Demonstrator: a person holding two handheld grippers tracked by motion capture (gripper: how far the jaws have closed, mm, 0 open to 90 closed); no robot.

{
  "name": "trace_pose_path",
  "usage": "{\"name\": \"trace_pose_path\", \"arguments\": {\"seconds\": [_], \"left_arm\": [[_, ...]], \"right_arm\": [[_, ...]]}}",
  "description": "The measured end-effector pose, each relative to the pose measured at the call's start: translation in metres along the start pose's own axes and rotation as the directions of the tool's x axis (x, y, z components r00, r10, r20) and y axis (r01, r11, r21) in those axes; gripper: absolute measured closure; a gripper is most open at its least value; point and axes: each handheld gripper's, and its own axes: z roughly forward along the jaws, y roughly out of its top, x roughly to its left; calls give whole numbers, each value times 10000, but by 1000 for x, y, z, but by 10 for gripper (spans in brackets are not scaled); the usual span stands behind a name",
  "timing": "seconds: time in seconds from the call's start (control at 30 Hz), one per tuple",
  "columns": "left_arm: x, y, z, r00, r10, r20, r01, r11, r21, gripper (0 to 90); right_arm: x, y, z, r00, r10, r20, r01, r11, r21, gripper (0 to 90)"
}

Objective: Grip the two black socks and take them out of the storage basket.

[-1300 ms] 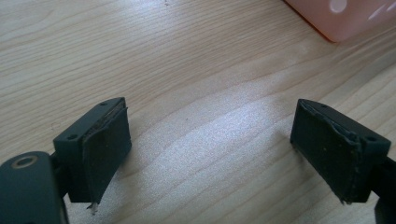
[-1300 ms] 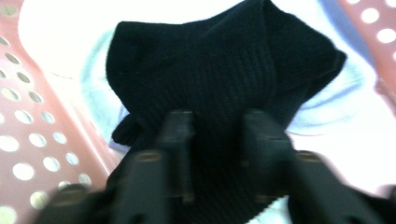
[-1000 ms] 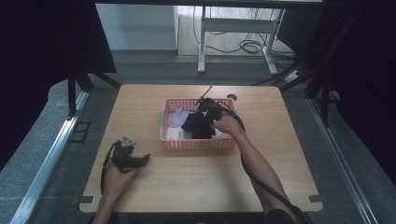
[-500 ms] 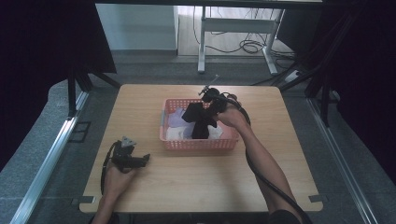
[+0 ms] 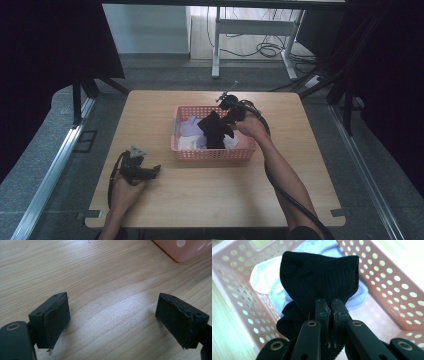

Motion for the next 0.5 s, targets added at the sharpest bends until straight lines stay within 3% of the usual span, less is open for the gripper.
{"name": "trace_pose_path", "arguments": {"seconds": [0.13,0.17,0.27,0.33,0.5], "left_arm": [[0,0,0,10000,3,0,-3,10000,-9,118],[0,0,0,10000,-6,-17,6,10000,-29,118],[0,0,0,10000,2,-15,-2,10000,-29,118],[0,0,0,10000,5,-14,-5,10000,-27,118],[0,0,0,10000,9,-12,-9,10000,15,118]], "right_arm": [[-1,3,-13,10000,1,60,0,9996,-271,859],[-2,5,-25,10000,-1,60,4,9991,-418,859],[-2,7,-37,9999,-11,117,17,9988,-498,859],[-4,10,-55,9999,-4,173,15,9980,-635,859],[-7,11,-76,9993,36,367,-8,9970,-776,858]]}}
